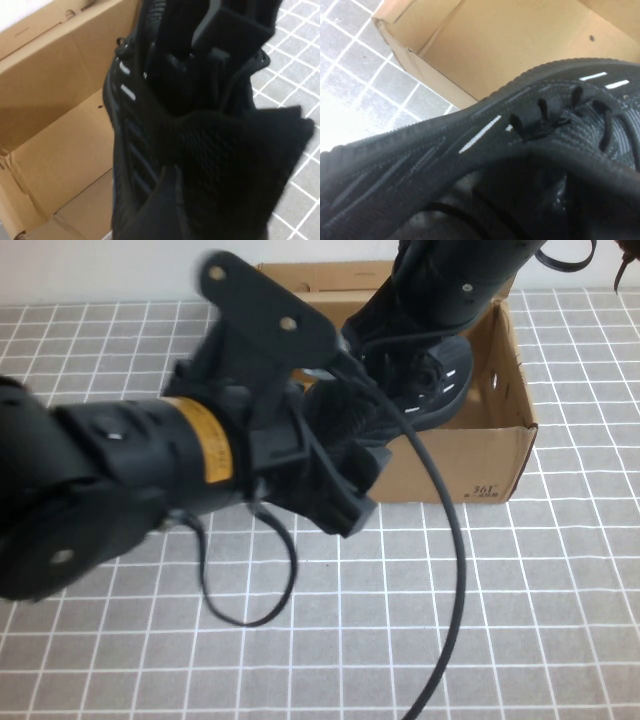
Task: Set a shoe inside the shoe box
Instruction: Hand over the shoe, then place the shoe in the shoe box
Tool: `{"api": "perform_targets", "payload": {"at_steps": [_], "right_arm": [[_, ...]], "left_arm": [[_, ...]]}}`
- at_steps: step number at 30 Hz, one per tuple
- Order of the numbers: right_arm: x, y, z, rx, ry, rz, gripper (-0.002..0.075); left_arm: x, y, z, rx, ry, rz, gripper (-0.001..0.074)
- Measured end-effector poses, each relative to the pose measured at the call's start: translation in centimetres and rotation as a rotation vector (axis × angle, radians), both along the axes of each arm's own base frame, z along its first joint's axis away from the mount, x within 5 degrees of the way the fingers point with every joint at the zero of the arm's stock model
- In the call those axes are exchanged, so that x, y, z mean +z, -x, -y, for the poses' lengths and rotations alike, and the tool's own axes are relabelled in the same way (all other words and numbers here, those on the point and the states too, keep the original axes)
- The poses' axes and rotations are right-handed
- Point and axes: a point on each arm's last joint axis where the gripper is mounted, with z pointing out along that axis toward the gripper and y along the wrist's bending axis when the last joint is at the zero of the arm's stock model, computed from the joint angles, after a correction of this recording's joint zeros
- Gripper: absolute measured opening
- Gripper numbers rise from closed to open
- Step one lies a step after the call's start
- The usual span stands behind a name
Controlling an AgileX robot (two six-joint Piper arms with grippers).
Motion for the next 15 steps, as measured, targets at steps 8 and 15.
{"api": "perform_targets", "payload": {"at_steps": [8,15], "right_arm": [[0.0,0.1,-0.1,0.013,-0.004,-0.007,-0.0003],[0.0,0.1,-0.1,0.016,-0.005,-0.007,-0.0003]], "left_arm": [[-1.7,-2.1,0.9,0.06,-0.035,0.018,0.0669],[-2.4,-3.8,0.4,0.12,-0.017,0.013,0.067]]}}
